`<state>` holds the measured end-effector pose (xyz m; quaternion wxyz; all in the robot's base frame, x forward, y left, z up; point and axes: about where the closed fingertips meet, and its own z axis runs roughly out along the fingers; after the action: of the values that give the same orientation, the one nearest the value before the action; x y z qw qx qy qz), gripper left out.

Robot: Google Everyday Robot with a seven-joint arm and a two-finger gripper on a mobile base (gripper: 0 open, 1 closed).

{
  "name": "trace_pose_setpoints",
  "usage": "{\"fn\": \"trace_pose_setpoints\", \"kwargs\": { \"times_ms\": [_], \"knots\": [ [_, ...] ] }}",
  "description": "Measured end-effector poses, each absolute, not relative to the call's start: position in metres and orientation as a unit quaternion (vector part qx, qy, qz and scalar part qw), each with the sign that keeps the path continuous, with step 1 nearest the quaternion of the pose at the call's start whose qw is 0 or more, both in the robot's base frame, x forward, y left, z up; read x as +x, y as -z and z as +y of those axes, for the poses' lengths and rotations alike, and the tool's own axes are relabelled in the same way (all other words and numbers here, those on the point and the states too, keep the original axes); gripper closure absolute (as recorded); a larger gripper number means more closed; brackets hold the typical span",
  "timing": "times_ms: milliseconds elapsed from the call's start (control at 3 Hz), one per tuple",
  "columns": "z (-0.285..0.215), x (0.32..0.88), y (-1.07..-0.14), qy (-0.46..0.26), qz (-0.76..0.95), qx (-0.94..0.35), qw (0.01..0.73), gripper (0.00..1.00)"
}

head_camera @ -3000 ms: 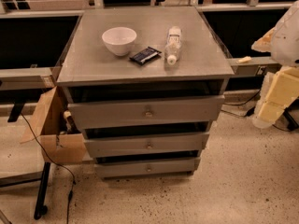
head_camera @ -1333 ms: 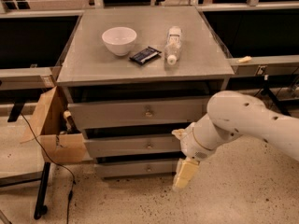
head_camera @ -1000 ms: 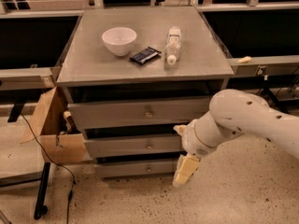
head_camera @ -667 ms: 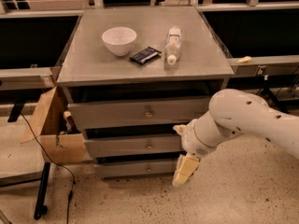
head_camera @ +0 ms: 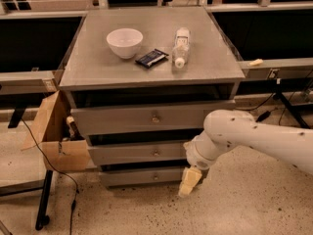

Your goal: Open bottom drawer

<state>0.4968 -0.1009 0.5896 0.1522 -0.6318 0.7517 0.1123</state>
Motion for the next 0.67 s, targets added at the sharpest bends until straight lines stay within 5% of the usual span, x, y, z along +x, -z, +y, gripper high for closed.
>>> {"fn": "trace_pose_setpoints", "kwargs": {
  "times_ms": [667],
  "knots": [
    [-0.119,0.531,-0.401,-0.173,0.804,-0.552,0.141,0.00]
  ]
}}
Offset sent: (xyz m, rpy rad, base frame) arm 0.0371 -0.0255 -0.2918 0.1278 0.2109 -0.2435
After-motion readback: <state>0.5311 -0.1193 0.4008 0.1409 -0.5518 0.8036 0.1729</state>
